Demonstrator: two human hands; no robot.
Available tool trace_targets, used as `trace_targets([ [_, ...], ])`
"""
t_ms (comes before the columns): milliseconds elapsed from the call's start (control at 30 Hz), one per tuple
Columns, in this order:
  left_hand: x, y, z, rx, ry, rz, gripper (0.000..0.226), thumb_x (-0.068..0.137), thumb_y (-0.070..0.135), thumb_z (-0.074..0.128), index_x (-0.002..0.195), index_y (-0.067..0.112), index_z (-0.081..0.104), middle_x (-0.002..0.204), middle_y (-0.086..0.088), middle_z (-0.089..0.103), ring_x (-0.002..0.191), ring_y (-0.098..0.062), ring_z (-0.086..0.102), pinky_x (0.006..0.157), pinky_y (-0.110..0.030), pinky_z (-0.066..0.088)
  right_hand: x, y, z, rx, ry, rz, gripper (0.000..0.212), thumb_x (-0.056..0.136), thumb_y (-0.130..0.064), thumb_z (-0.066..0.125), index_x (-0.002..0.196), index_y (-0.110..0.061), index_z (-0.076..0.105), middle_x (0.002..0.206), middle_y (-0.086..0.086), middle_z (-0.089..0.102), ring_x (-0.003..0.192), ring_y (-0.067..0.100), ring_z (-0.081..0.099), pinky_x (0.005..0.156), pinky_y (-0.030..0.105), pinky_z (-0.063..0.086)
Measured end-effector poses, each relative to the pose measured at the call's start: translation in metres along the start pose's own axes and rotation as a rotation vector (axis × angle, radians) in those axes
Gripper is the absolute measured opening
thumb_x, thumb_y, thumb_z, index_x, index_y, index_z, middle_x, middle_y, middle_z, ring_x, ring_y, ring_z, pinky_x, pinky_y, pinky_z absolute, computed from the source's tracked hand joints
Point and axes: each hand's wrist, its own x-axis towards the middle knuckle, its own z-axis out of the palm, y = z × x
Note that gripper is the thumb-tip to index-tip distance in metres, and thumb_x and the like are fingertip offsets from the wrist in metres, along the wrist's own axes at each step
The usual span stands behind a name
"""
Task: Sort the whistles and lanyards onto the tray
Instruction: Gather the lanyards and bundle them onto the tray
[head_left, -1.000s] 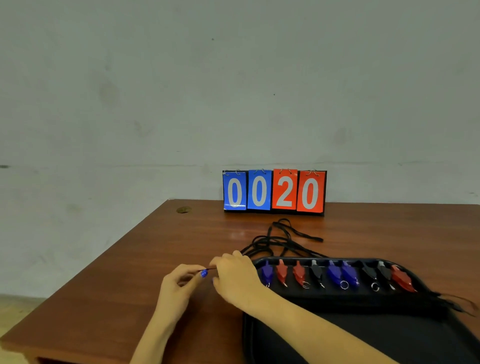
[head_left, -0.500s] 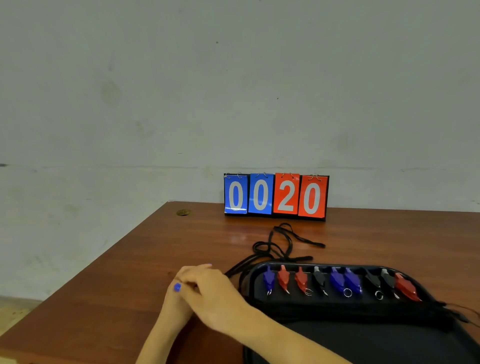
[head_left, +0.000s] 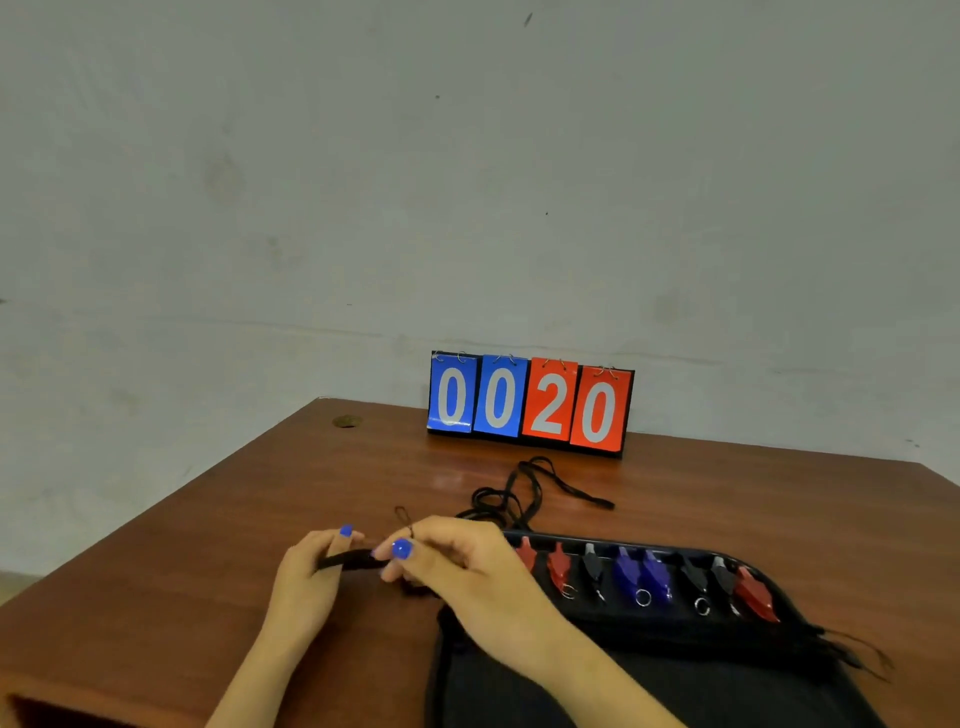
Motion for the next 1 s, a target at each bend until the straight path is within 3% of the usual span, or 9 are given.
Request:
trace_targets([
  [33, -0.002, 0.016, -0.004, -0.036, -0.088, 0.012, 0.024, 0.092, 0.003, 0.047, 0.081, 0.013, 0.066, 0.088, -0.005, 0.061, 0.088, -0.021, 0.053, 0.077, -0.029, 0.036, -0.005, 0.003, -0.012, 0.011, 0.04, 0.017, 0.021, 0.094, -0.021, 0.051, 0.087, -0.028, 0.069, 0.079, -0.012, 0.068, 0.084, -0.001, 0.061, 0.078, 0.017, 0.046],
  [100, 0.009, 0.007, -0.005, -0.04, -0.014, 0.014, 0.024, 0.095, 0.011, 0.045, 0.087, 0.011, 0.068, 0.093, -0.004, 0.061, 0.09, -0.017, 0.052, 0.081, -0.028, 0.034, -0.016, 0.009, -0.039, 0.035, 0.138, 0.071, 0.025, 0.094, -0.016, 0.05, 0.085, -0.028, 0.069, 0.074, -0.009, 0.069, 0.075, 0.0, 0.061, 0.069, 0.013, 0.045],
  [267, 0.01, -0.004, 0.0, -0.002, -0.008, 0.005, 0.03, 0.094, 0.006, 0.04, 0.088, 0.012, 0.068, 0.097, -0.004, 0.061, 0.098, -0.017, 0.051, 0.084, -0.033, 0.036, -0.053, 0.029, -0.1, 0.229, 0.419, 0.293, 0.023, 0.093, -0.013, 0.05, 0.087, -0.013, 0.072, 0.072, 0.003, 0.071, 0.071, 0.015, 0.063, 0.064, 0.024, 0.051],
  [367, 0.008, 0.001, -0.001, -0.002, -0.06, 0.004, 0.035, 0.098, 0.015, 0.036, 0.079, 0.014, 0.066, 0.083, -0.003, 0.061, 0.079, -0.014, 0.051, 0.07, -0.029, 0.038, -0.077, 0.045, -0.127, 0.245, 0.539, 0.369, 0.022, 0.092, -0.014, 0.051, 0.086, -0.011, 0.072, 0.072, 0.005, 0.072, 0.069, 0.017, 0.063, 0.061, 0.025, 0.052],
  [500, -0.005, 0.002, -0.003, 0.146, -0.076, 0.18, 0.035, 0.094, 0.009, 0.045, 0.06, 0.012, 0.054, 0.053, -0.011, 0.051, 0.047, -0.016, 0.042, 0.046, -0.024, 0.027, -0.106, 0.064, -0.152, 0.221, 0.644, 0.43, 0.02, 0.093, -0.012, 0.051, 0.09, -0.011, 0.071, 0.073, 0.005, 0.071, 0.064, 0.016, 0.06, 0.056, 0.025, 0.048],
  [600, -0.014, 0.004, -0.004, 0.378, -0.147, 0.294, 0.029, 0.091, 0.011, 0.053, 0.064, 0.021, 0.051, 0.047, -0.004, 0.05, 0.044, -0.022, 0.047, 0.045, -0.032, 0.031, -0.127, 0.076, -0.166, 0.124, 0.702, 0.422, 0.02, 0.092, -0.01, 0.053, 0.085, -0.014, 0.071, 0.067, -0.001, 0.071, 0.054, 0.008, 0.053, 0.048, 0.02, 0.041],
  [700, -0.026, 0.018, 0.006, 0.564, -0.289, 0.366, 0.019, 0.088, 0.007, 0.054, 0.077, 0.022, 0.057, 0.052, 0.006, 0.05, 0.048, -0.007, 0.044, 0.045, -0.024, 0.03, -0.147, 0.086, -0.179, -0.01, 0.754, 0.402, 0.02, 0.088, -0.008, 0.059, 0.073, -0.015, 0.071, 0.065, -0.003, 0.067, 0.049, 0.006, 0.046, 0.042, 0.015, 0.036],
  [833, -0.036, 0.032, 0.024, 0.574, -0.275, 0.435, 0.014, 0.089, 0.013, 0.055, 0.078, 0.019, 0.062, 0.056, 0.0, 0.059, 0.05, -0.008, 0.045, 0.044, -0.022, 0.029, -0.166, 0.097, -0.195, -0.158, 0.831, 0.352, 0.013, 0.083, -0.009, 0.066, 0.072, -0.014, 0.072, 0.076, -0.005, 0.072, 0.07, 0.005, 0.063, 0.059, 0.008, 0.046],
  [1000, -0.033, 0.035, 0.039, 0.59, -0.24, 0.464, 0.009, 0.087, 0.019, 0.058, 0.083, 0.026, 0.061, 0.058, 0.003, 0.063, 0.055, -0.017, 0.056, 0.043, -0.025, 0.035, -0.182, 0.116, -0.207, -0.376, 0.897, 0.41, 0.022, 0.083, -0.009, 0.067, 0.072, -0.028, 0.066, 0.088, -0.006, 0.063, 0.084, 0.007, 0.059, 0.078, 0.026, 0.048],
])
